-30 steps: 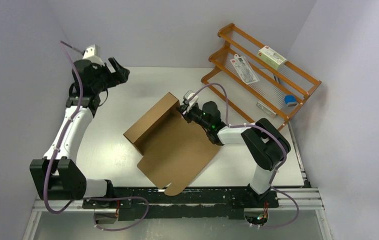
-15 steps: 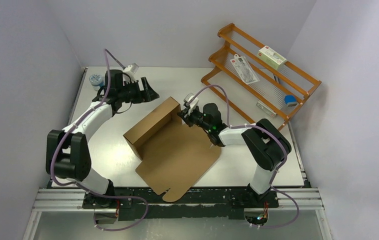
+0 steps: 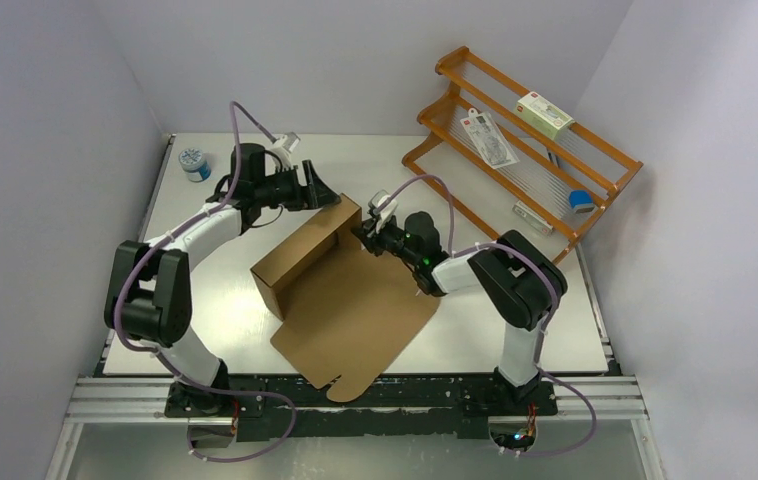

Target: Fold the paper box

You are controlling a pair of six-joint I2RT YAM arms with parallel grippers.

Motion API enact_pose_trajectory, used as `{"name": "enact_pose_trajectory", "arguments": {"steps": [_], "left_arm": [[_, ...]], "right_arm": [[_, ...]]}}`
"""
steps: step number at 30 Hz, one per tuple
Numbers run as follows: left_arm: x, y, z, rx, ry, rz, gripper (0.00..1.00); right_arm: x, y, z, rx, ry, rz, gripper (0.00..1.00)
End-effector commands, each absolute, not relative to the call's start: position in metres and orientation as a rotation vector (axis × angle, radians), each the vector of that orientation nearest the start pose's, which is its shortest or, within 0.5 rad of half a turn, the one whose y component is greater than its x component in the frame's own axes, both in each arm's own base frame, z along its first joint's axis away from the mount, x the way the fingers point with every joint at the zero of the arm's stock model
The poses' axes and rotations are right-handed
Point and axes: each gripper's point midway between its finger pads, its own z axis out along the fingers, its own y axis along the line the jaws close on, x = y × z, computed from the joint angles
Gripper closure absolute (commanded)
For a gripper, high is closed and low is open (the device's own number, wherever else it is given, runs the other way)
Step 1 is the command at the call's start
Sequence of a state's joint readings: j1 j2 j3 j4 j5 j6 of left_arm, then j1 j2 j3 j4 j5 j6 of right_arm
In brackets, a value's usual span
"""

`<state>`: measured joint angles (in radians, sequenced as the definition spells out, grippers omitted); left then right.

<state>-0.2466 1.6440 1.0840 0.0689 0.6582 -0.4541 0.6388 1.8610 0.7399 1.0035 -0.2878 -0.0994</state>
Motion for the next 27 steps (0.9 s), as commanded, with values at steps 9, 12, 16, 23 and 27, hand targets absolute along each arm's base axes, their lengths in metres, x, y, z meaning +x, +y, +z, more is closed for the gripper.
{"name": "enact_pose_trajectory", "arguments": {"steps": [9, 12, 16, 23, 27], "left_arm": [[0.385, -0.243, 0.163, 0.274, 2.114, -1.203, 0.2], [0.383, -0.245, 0.161, 0.278, 2.121, -1.213, 0.2], [0.381, -0.248, 0.162, 0.294, 2.122, -1.215, 0.21], [0.377, -0.252, 0.165, 0.322, 2.118, -1.232, 0.22], [0.376, -0.252, 0.166, 0.325, 2.114, -1.23, 0.22]], "right_arm": [[0.38, 0.342, 0.111, -0.759, 1.438, 0.658, 0.64], [0.38, 0.348, 0.112, -0.769, 1.417, 0.679, 0.59], [0.383, 0.354, 0.113, -0.786, 1.394, 0.699, 0.54], [0.396, 0.359, 0.119, -0.779, 1.376, 0.669, 0.54], [0.402, 0.356, 0.119, -0.749, 1.4, 0.639, 0.63]]}}
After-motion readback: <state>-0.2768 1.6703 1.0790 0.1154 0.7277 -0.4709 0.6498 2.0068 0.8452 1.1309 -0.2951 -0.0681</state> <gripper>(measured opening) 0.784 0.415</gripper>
